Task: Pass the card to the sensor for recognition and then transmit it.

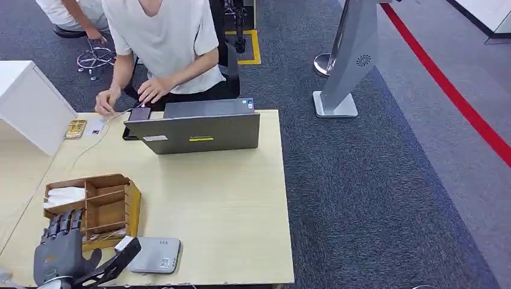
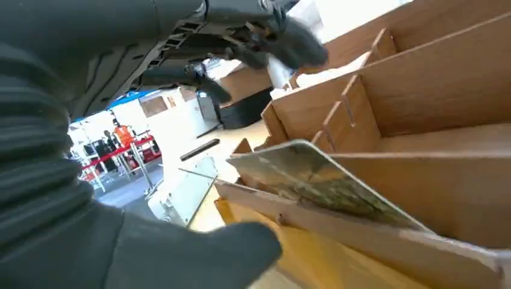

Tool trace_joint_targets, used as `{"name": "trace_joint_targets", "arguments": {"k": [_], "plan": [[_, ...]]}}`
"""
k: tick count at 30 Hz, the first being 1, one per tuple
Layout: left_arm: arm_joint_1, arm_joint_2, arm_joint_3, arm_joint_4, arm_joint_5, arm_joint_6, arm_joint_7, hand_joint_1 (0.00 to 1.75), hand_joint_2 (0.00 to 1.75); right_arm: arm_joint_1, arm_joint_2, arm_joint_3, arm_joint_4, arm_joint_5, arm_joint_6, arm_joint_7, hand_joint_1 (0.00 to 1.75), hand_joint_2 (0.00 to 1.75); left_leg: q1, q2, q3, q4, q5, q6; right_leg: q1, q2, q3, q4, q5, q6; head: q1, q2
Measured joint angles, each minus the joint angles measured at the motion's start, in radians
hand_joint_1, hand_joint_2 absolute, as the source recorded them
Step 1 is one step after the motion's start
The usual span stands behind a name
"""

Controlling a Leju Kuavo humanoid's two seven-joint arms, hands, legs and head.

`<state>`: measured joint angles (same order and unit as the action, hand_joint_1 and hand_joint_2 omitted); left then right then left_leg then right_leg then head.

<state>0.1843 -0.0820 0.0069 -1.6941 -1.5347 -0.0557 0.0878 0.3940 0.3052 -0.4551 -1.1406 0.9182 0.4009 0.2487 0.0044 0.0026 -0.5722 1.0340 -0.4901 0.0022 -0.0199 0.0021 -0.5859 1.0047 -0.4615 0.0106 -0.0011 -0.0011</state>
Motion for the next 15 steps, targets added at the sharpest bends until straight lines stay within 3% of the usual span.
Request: {"name": "trace_joint_targets", "arguments": {"k": [15], "plan": [[-0.002,-0.005,0.007,0.012,0.0,-0.004,-0.04,1.75,1.75,-0.011,0.0,-0.019,0.008,0.018,0.001,-0.013,0.0,1.75,0.0,0.0,0.0,0.0,0.0,0.0,0.0,0.0,0.0,0.0,0.0,0.0,0.0,0.0]]}}
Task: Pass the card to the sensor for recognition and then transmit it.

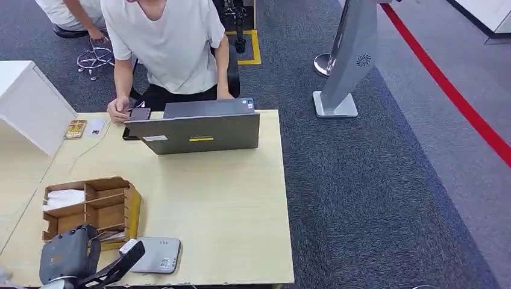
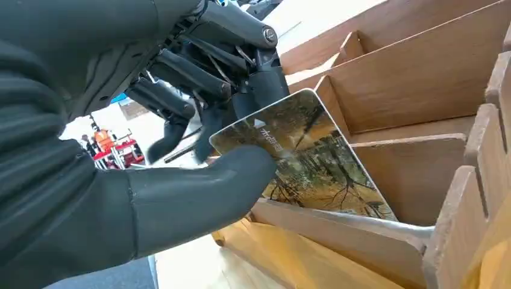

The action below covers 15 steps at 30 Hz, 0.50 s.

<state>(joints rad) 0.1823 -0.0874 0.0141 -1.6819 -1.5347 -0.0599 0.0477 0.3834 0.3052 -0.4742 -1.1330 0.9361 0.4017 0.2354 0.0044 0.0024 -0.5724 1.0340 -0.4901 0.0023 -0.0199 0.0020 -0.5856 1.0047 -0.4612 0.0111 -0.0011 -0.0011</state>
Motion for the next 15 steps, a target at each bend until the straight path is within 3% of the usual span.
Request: {"name": "trace_joint_targets", "arguments": {"k": [6,10,15], "plan": [[0.0,0.002,0.003,0.0,0.0,0.013,0.015,1.75,1.75,-0.001,0.0,-0.001,0.005,-0.018,-0.009,0.0,0.0,1.75,0.0,0.0,0.0,0.0,0.0,0.0,0.0,0.0,0.0,0.0,0.0,0.0,0.0,0.0],[0.0,0.007,0.003,-0.013,0.0,-0.013,0.026,1.75,1.75,-0.001,0.0,-0.001,0.008,-0.021,-0.008,0.004,0.0,1.75,0.0,0.0,0.0,0.0,0.0,0.0,0.0,0.0,0.0,0.0,0.0,0.0,0.0,0.0],[-0.001,0.023,-0.029,-0.124,0.0,-0.16,0.064,1.75,1.75,-0.001,0.0,-0.007,0.008,-0.019,0.003,0.023,0.0,1.75,0.0,0.0,0.0,0.0,0.0,0.0,0.0,0.0,0.0,0.0,0.0,0.0,0.0,0.0]]}}
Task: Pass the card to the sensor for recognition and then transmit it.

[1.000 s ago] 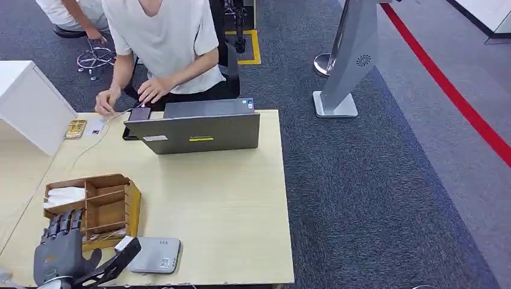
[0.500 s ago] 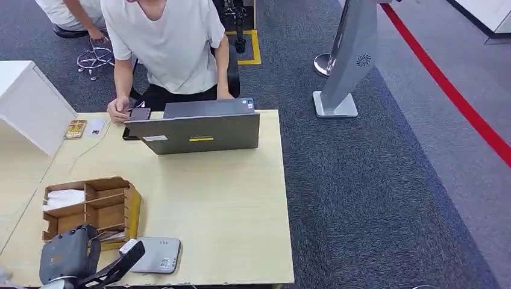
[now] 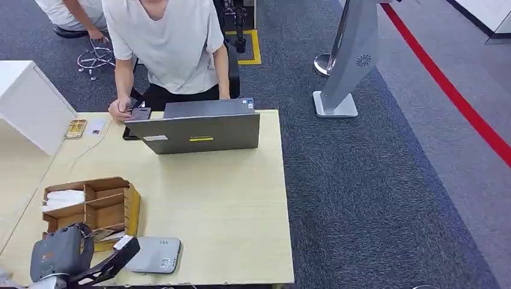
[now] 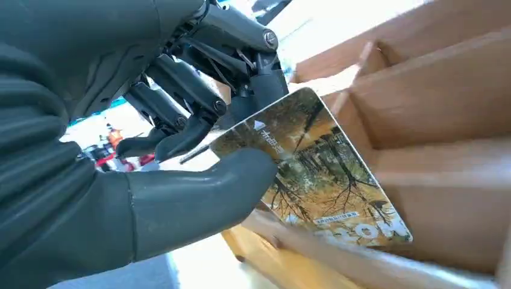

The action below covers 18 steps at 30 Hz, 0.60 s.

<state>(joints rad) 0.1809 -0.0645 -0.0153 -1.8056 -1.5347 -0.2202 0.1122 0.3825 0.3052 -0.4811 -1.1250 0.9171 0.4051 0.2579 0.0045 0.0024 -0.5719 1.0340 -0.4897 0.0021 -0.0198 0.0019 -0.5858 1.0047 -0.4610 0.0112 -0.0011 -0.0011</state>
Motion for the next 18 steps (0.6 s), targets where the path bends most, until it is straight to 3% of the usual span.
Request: {"name": "trace_joint_targets", "arguments": {"k": [4,9,13,18], "plan": [[-0.012,0.023,-0.053,-0.118,0.0,-0.092,0.002,1.75,1.75,0.0,0.0,-0.016,-0.003,0.002,0.008,0.011,0.0,1.75,0.0,-0.001,0.0,0.0,0.0,0.001,0.0,-0.001,0.0,0.0,0.0,0.0,0.0,0.0],[-0.031,0.05,-0.098,-0.215,0.0,-0.112,-0.018,1.75,1.75,0.001,0.0,-0.025,-0.006,-0.003,0.007,0.023,0.0,1.75,0.0,0.0,0.0,0.0,0.001,0.001,0.0,-0.001,-0.001,0.0,0.0,0.0,0.0,0.0],[-0.141,0.088,-0.143,-0.31,0.002,-0.226,-0.003,1.75,1.75,0.005,0.0,-0.026,-0.019,-0.031,0.013,0.05,0.0,1.75,0.0,-0.002,-0.001,0.0,0.003,0.001,0.0,-0.003,0.0,0.0,0.001,0.0,0.0,0.0],[-0.286,0.106,-0.159,-0.342,0.002,-0.289,0.034,1.75,1.75,0.009,0.0,-0.026,-0.028,-0.023,0.028,0.053,0.0,1.75,0.0,-0.001,-0.002,0.0,0.005,0.0,0.0,-0.002,-0.002,0.0,0.004,-0.001,-0.001,0.0]]}}
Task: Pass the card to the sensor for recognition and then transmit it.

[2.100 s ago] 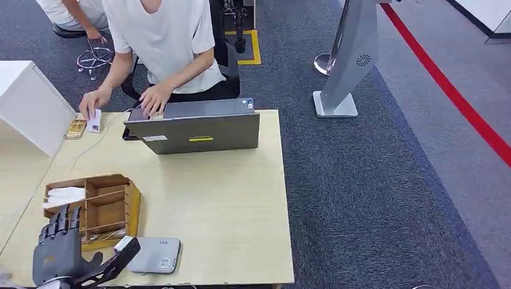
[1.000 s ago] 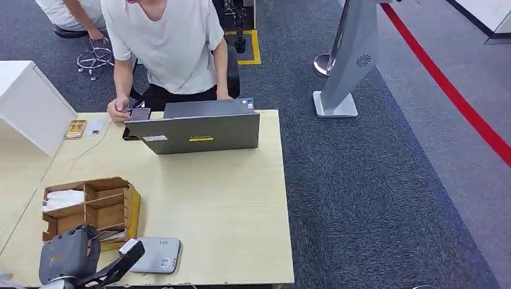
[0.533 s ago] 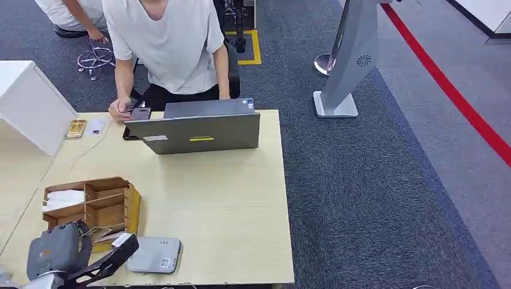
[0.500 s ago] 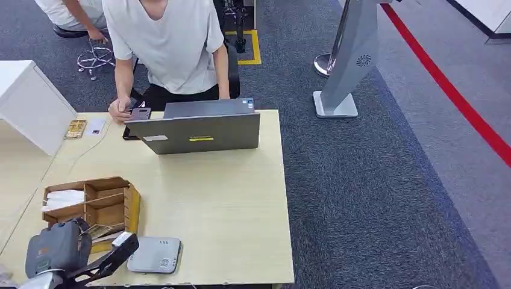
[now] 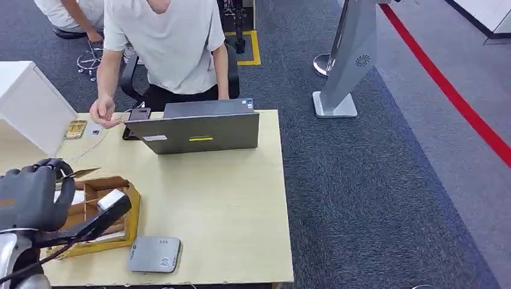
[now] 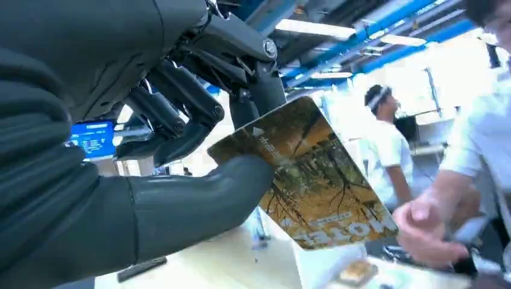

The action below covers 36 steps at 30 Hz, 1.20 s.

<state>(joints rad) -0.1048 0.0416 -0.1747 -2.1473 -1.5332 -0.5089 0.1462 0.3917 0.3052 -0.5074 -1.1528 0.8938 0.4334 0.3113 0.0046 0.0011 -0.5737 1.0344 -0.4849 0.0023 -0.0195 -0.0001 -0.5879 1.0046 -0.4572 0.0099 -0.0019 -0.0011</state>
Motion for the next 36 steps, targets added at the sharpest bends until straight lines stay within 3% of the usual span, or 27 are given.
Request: {"name": "trace_joint_targets", "arguments": {"k": [3,7,10,17,18,22,29,32,36], "plan": [[-0.127,0.014,-0.011,0.027,-0.002,0.03,0.095,1.75,1.75,-0.005,0.0,0.0,0.0,0.036,0.02,-0.021,0.0,1.75,0.0,-0.001,-0.002,0.0,0.002,0.0,0.0,-0.001,-0.001,0.0,0.002,0.001,0.0,0.0],[-0.289,0.085,-0.053,0.128,-0.002,0.152,0.197,1.75,1.75,-0.006,0.0,0.001,0.003,0.046,0.031,-0.056,0.0,1.75,0.0,0.0,-0.002,0.0,0.003,-0.001,0.0,0.0,-0.002,0.0,0.005,-0.001,0.001,0.0],[-0.345,0.111,-0.059,0.199,-0.002,0.195,0.199,1.75,1.75,-0.006,0.0,0.004,0.008,0.043,0.031,-0.062,0.0,1.75,0.0,0.0,-0.002,0.0,0.004,-0.001,0.0,0.001,-0.002,0.0,0.005,-0.001,-0.001,0.0],[-0.375,0.12,-0.062,0.298,-0.002,0.206,0.194,1.75,1.75,-0.006,0.0,0.004,0.019,0.038,0.033,-0.05,0.0,1.75,0.0,0.0,-0.003,0.0,0.004,-0.001,0.0,0.001,-0.003,0.0,0.005,-0.001,0.0,0.0],[-0.377,0.118,-0.062,0.305,-0.002,0.206,0.19,0.0,1.75,-0.006,0.0,0.004,0.021,0.037,0.033,-0.05,0.0,1.75,0.0,0.0,-0.003,0.0,0.004,-0.001,0.0,0.001,-0.004,0.0,0.005,-0.001,0.0,0.0],[-0.377,0.101,-0.061,0.312,-0.002,0.203,0.152,0.0,1.75,-0.006,0.0,0.002,0.025,0.039,0.032,-0.04,0.0,1.75,0.0,0.0,-0.006,0.0,0.004,-0.001,0.0,0.001,-0.005,0.0,0.006,-0.001,0.0,0.0],[-0.37,0.017,-0.046,0.3,-0.002,0.211,0.079,0.0,1.75,-0.019,0.0,-0.019,0.037,0.037,0.027,-0.062,0.0,1.75,0.0,0.0,-0.006,0.0,0.004,-0.001,0.0,0.001,-0.005,0.0,0.006,0.0,0.0,0.0],[-0.346,-0.003,-0.039,0.262,-0.002,0.228,0.045,0.0,1.75,-0.018,0.0,-0.018,0.04,-0.003,0.014,-0.059,0.0,1.75,0.0,0.0,-0.006,0.0,0.004,-0.001,0.0,0.001,-0.005,0.0,0.006,0.0,0.0,0.0],[-0.262,-0.026,-0.002,0.159,0.008,0.256,-0.035,0.0,1.75,0.008,0.0,0.016,0.021,-0.099,-0.015,-0.002,0.0,1.75,0.0,0.0,-0.007,0.0,0.004,-0.001,0.0,0.001,-0.006,0.0,0.006,0.0,0.0,0.0]]}}
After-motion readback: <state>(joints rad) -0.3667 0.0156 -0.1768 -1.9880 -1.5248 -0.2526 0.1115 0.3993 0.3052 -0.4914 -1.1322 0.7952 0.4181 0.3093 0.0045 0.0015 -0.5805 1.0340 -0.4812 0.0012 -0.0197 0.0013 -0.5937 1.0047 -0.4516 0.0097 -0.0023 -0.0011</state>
